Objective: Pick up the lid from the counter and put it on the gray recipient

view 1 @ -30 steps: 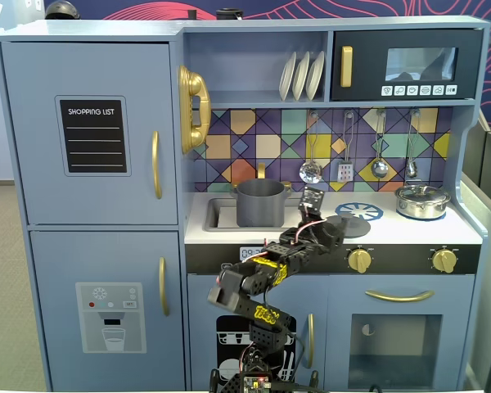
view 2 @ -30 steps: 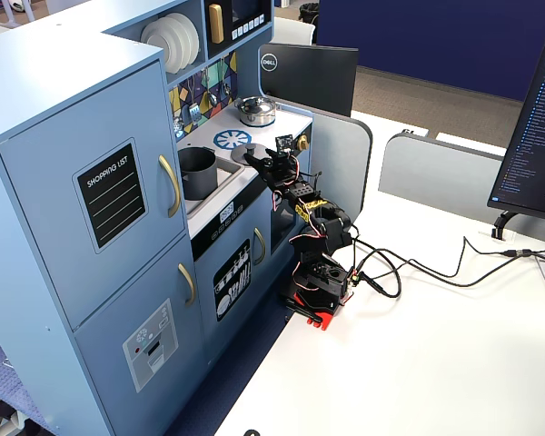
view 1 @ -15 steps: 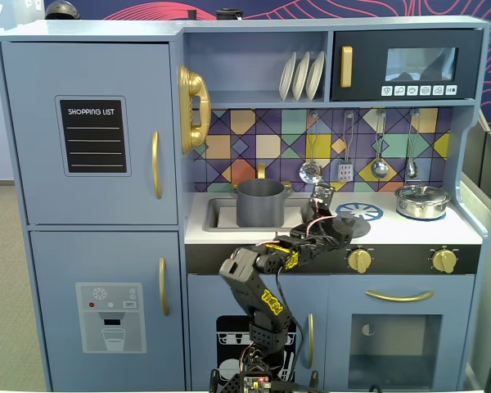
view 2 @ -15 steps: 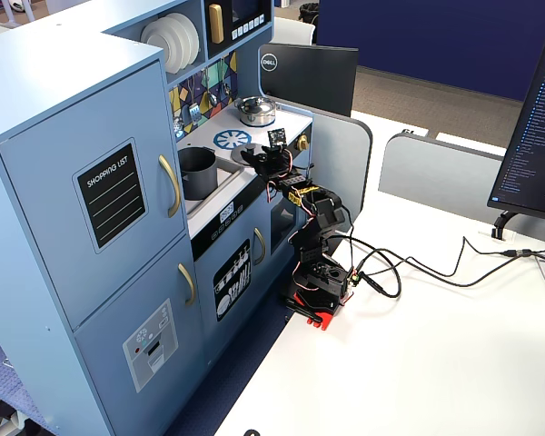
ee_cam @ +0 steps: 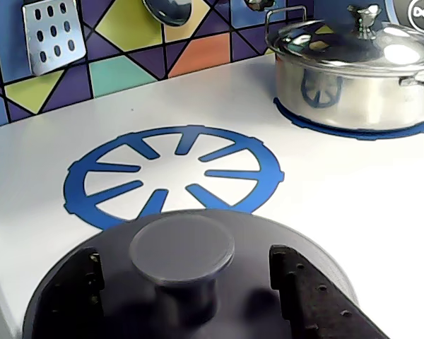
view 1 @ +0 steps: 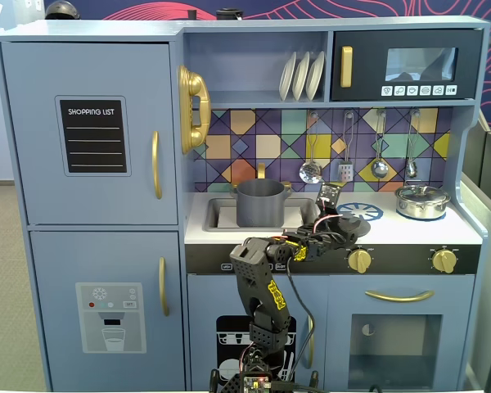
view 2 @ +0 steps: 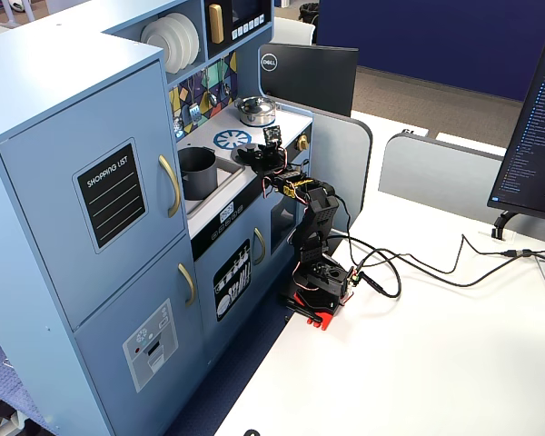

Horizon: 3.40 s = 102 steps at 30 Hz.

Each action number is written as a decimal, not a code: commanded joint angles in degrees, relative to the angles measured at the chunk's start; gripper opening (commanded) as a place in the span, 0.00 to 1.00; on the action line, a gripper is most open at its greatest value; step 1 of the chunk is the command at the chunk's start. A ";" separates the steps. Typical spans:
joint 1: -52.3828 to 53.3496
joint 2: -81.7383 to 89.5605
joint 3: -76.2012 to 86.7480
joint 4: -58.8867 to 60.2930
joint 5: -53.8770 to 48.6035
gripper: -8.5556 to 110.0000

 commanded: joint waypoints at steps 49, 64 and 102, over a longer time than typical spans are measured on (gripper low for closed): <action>-16.08 14.77 -28.56 24.70 3.96 0.07; -32.08 15.38 -24.96 26.37 -0.53 0.07; -34.80 12.22 -15.73 18.37 -1.58 0.07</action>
